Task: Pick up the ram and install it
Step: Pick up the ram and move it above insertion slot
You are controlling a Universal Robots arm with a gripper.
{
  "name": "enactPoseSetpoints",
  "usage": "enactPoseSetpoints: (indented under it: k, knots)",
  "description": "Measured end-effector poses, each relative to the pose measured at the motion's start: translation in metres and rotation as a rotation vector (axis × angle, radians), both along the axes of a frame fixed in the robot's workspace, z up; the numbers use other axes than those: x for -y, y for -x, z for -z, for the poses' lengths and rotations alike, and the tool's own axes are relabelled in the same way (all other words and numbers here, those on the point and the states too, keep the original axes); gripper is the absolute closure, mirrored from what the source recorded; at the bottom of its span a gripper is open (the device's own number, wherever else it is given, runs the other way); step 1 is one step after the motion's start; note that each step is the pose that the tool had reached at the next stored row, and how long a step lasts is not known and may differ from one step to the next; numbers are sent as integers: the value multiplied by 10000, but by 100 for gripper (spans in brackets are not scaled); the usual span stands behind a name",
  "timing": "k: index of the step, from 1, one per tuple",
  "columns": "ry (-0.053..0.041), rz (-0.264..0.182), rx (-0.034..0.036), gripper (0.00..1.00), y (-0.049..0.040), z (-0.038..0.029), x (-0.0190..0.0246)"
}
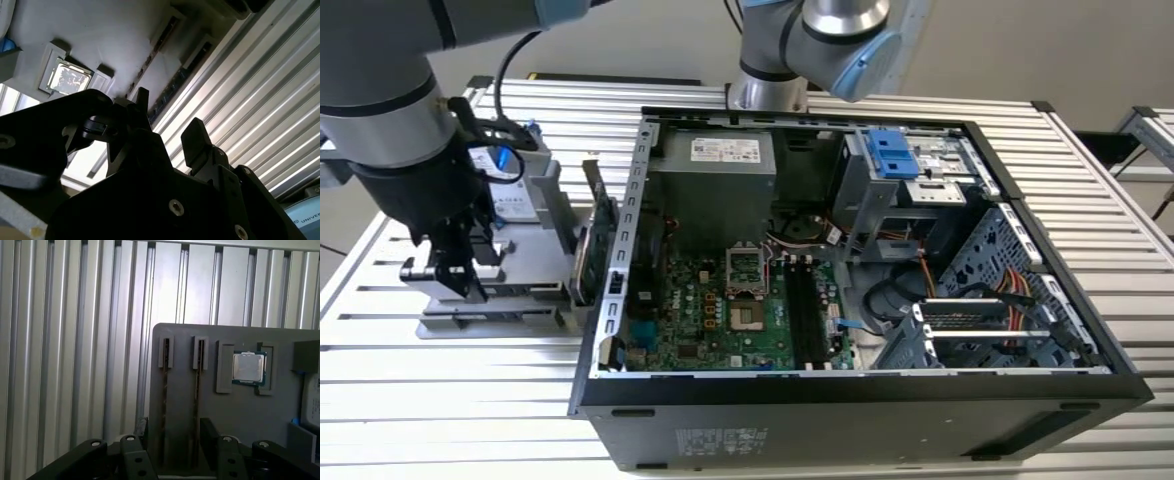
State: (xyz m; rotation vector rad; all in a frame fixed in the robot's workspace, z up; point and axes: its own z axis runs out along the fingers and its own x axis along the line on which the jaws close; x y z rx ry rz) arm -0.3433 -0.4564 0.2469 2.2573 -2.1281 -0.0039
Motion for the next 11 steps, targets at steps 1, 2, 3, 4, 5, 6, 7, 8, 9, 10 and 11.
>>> enactPoseSetpoints:
  k: [1, 2, 3, 4, 5, 6, 7, 8, 9, 10, 11]
  knots:
    - [0, 2, 0, 0, 0, 11, 5]
    - [2, 6, -1, 0, 0, 21, 13]
    - [2, 14, -2, 0, 1, 32, 22]
    - [1, 22, -2, 0, 0, 42, 33]
    - [2, 31, -2, 0, 0, 51, 44]
    - [1, 40, -1, 0, 0, 61, 53]
    - [1, 48, -1, 0, 0, 70, 62]
    - [1, 56, -1, 0, 0, 79, 71]
    - [1, 64, -1, 0, 0, 90, 80]
    - [1, 71, 0, 0, 0, 101, 87]
    - [1, 79, 0, 0, 0, 113, 94]
